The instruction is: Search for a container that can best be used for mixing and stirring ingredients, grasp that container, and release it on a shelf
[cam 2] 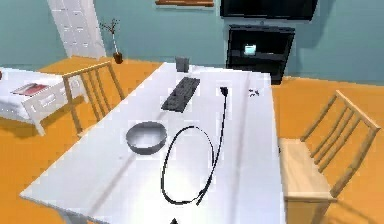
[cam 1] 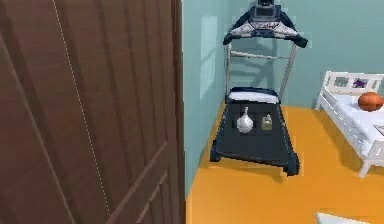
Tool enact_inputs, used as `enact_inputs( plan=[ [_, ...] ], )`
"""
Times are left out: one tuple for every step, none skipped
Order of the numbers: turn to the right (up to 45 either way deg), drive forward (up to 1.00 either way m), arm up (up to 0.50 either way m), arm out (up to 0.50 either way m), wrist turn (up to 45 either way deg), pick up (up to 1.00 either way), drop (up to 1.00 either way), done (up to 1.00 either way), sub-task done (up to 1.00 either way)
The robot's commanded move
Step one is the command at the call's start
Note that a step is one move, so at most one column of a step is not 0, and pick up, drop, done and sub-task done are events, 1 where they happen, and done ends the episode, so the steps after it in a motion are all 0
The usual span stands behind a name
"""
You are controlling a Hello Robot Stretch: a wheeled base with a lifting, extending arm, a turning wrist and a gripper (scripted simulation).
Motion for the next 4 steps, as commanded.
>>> enact_inputs(
  plan=[
    [-9.0, 0.0, 0.0, 0.0, 0.0, 0.0, 0.0, 0.0, 0.0],
    [0.0, 0.0, 0.5, 0.0, 0.0, 0.0, 0.0, 0.0, 0.0],
    [0.0, 0.0, 0.38, 0.0, 0.0, 0.0, 0.0, 0.0, 0.0],
    [0.0, 0.0, 0.0, 0.34, 0.0, 0.0, 0.0, 0.0, 0.0]
  ],
)
